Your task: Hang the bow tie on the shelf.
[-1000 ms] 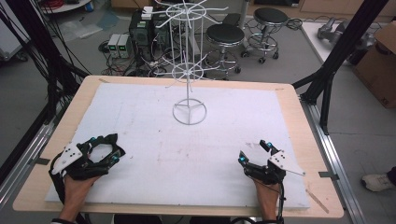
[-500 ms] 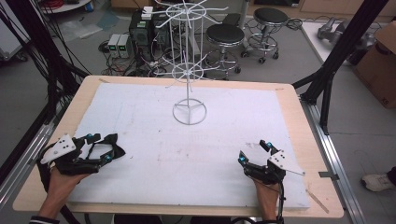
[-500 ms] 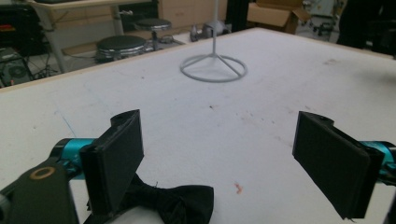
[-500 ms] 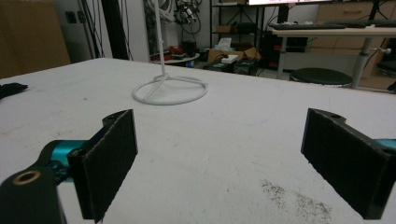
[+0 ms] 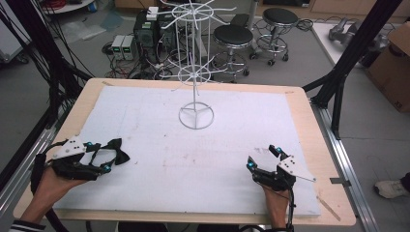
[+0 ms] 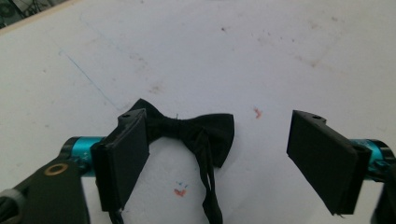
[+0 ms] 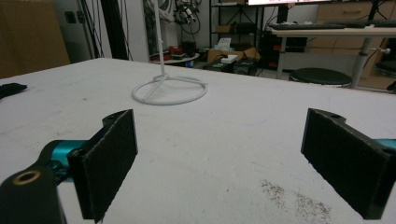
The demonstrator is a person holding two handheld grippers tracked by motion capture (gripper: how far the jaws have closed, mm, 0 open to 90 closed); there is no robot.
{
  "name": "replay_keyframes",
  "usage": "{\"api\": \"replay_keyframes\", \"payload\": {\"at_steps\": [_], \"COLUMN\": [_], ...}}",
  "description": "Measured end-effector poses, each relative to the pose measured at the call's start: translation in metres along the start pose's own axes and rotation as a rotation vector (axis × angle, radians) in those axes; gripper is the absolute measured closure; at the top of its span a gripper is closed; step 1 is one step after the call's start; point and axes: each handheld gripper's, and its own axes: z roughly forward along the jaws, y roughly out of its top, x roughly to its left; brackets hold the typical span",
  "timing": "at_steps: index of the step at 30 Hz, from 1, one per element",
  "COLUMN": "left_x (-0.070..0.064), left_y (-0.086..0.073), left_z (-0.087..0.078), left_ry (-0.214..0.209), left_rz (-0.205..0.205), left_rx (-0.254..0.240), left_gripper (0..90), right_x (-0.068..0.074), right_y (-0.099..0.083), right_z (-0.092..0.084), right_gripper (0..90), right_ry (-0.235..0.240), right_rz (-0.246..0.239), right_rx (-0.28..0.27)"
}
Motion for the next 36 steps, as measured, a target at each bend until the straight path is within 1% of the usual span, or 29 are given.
{"api": "replay_keyframes", "payload": {"at_steps": [1, 2, 3, 4, 5, 6, 8, 10, 15, 17, 19, 21, 23, 24, 26, 27, 28, 31, 33, 36], "left_x": [0.0, 0.0, 0.0, 0.001, 0.001, 0.001, 0.003, 0.003, 0.002, 0.002, 0.001, 0.001, 0.002, 0.003, 0.004, 0.004, 0.005, 0.006, 0.006, 0.006], "left_y": [0.0, 0.001, 0.001, 0.001, 0.001, 0.001, 0.002, 0.002, 0.005, 0.007, 0.007, 0.007, 0.006, 0.005, 0.005, 0.004, 0.004, 0.003, 0.003, 0.003], "left_z": [0.001, 0.002, 0.003, 0.004, 0.005, 0.005, 0.007, 0.01, 0.019, 0.022, 0.025, 0.029, 0.032, 0.033, 0.035, 0.036, 0.036, 0.037, 0.037, 0.038], "left_ry": [-0.002, -0.006, -0.005, -0.008, -0.01, -0.01, -0.022, -0.025, 0.001, 0.0, -0.005, -0.007, -0.009, -0.013, -0.008, -0.009, -0.009, -0.001, -0.009, -0.005], "left_rz": [0.002, 0.011, 0.014, 0.02, 0.017, 0.017, 0.025, 0.031, 0.029, 0.025, 0.023, 0.021, 0.011, 0.003, -0.005, -0.013, -0.008, -0.017, -0.034, -0.032], "left_rx": [0.016, 0.044, 0.056, 0.082, 0.092, 0.092, 0.128, 0.153, 0.228, 0.247, 0.261, 0.268, 0.273, 0.28, 0.286, 0.288, 0.287, 0.288, 0.299, 0.306], "left_gripper": [23.3, 24.6, 24.9, 25.5, 27.0, 28.2, 33.1, 34.3, 35.8, 38.5, 42.8, 43.7, 45.5, 46.0, 48.3, 49.9, 52.2, 55.4, 57.4, 57.4], "right_x": [0.0, 0.0, 0.0, 0.0, 0.0, 0.0, 0.0, 0.0, 0.0, -0.001, 0.0, -0.001, 0.0, -0.001, 0.0, -0.001, 0.0, -0.001, -0.001, -0.001], "right_y": [0.0, 0.0, 0.0, 0.0, 0.0, 0.0, 0.0, 0.0, 0.0, 0.0, 0.0, 0.0, 0.0, 0.0, 0.0, 0.0, 0.0, 0.0, 0.0, 0.0], "right_z": [0.0, 0.0, 0.0, 0.0, 0.0, 0.0, 0.0, 0.0, 0.001, 0.001, 0.0, 0.001, 0.0, 0.001, 0.001, 0.0, 0.0, 0.001, 0.001, 0.0], "right_gripper": [9.7, 9.7, 9.7, 9.7, 9.7, 9.7, 9.7, 9.7, 9.7, 9.7, 9.7, 9.7, 9.7, 9.7, 9.7, 9.7, 9.7, 9.7, 9.7, 9.7], "right_ry": [0.0, 0.0, -0.001, -0.001, -0.002, -0.003, -0.003, -0.002, -0.003, -0.003, -0.004, -0.004, -0.002, -0.003, -0.003, -0.001, -0.001, -0.001, -0.001, -0.001], "right_rz": [-0.002, -0.003, -0.005, -0.006, -0.005, -0.004, -0.004, -0.003, 0.002, 0.001, 0.008, 0.005, 0.01, 0.003, 0.008, 0.008, 0.01, 0.006, 0.006, 0.008], "right_rx": [0.0, 0.0, 0.001, 0.001, 0.002, 0.001, 0.004, 0.003, 0.003, 0.003, 0.006, 0.004, 0.006, 0.003, 0.006, 0.007, 0.007, 0.004, 0.004, 0.007]}}
